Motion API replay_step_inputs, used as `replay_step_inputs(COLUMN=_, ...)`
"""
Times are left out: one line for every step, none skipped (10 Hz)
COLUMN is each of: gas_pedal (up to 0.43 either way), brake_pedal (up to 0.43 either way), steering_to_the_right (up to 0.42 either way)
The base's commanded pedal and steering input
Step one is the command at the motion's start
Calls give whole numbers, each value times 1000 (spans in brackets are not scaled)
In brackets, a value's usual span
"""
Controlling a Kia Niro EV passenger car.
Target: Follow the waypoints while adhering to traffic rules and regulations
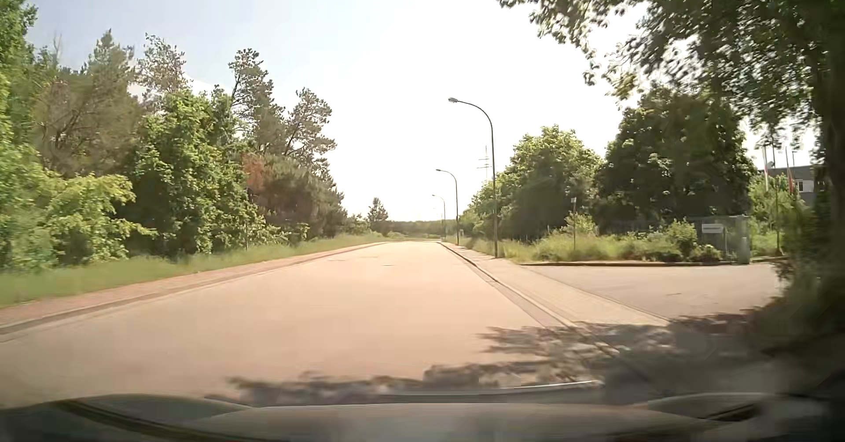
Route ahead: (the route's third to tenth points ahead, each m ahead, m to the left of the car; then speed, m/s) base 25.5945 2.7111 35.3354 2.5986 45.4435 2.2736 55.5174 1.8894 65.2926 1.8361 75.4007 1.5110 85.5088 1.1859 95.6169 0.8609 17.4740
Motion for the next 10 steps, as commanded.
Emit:
replay_step_inputs(gas_pedal=169, brake_pedal=0, steering_to_the_right=-3)
replay_step_inputs(gas_pedal=157, brake_pedal=0, steering_to_the_right=-3)
replay_step_inputs(gas_pedal=157, brake_pedal=0, steering_to_the_right=-3)
replay_step_inputs(gas_pedal=150, brake_pedal=0, steering_to_the_right=-2)
replay_step_inputs(gas_pedal=138, brake_pedal=0, steering_to_the_right=-2)
replay_step_inputs(gas_pedal=138, brake_pedal=0, steering_to_the_right=-2)
replay_step_inputs(gas_pedal=138, brake_pedal=0, steering_to_the_right=-2)
replay_step_inputs(gas_pedal=138, brake_pedal=0, steering_to_the_right=-2)
replay_step_inputs(gas_pedal=138, brake_pedal=0, steering_to_the_right=-2)
replay_step_inputs(gas_pedal=138, brake_pedal=0, steering_to_the_right=-2)
